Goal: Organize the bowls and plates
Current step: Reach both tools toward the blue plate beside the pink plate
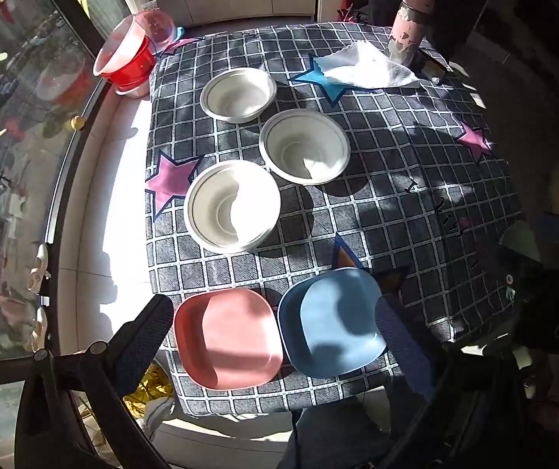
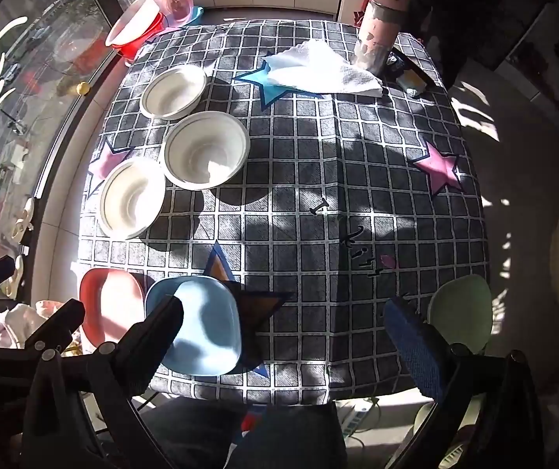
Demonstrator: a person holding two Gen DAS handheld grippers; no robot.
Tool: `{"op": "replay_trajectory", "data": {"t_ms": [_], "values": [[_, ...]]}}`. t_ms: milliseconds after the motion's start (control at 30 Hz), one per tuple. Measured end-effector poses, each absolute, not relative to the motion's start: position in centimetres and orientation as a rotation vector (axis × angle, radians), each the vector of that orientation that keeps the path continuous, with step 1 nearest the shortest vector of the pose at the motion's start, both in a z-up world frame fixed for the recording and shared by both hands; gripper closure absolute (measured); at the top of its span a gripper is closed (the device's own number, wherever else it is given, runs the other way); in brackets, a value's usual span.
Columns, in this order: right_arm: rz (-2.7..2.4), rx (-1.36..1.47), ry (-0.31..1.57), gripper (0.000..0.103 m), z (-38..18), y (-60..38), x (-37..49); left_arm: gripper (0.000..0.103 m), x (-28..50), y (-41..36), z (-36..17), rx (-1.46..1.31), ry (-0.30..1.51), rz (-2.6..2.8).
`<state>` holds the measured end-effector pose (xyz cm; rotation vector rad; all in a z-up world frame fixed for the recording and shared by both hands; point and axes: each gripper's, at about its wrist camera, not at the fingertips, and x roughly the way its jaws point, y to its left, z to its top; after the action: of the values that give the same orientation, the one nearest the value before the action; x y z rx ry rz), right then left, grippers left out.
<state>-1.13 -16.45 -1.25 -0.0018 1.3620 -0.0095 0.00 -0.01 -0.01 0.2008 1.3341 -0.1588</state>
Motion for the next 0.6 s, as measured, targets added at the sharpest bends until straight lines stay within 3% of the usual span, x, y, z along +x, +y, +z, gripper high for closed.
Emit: {"op": "replay_trajectory", "data": {"t_ms": [600], "values": [[-0.044,0.000,1.477,0.000,-3.4,-19.4,-3.4,0.000,-0.7,-0.5,-0.9,0.222,1.372,-0.183]]}}
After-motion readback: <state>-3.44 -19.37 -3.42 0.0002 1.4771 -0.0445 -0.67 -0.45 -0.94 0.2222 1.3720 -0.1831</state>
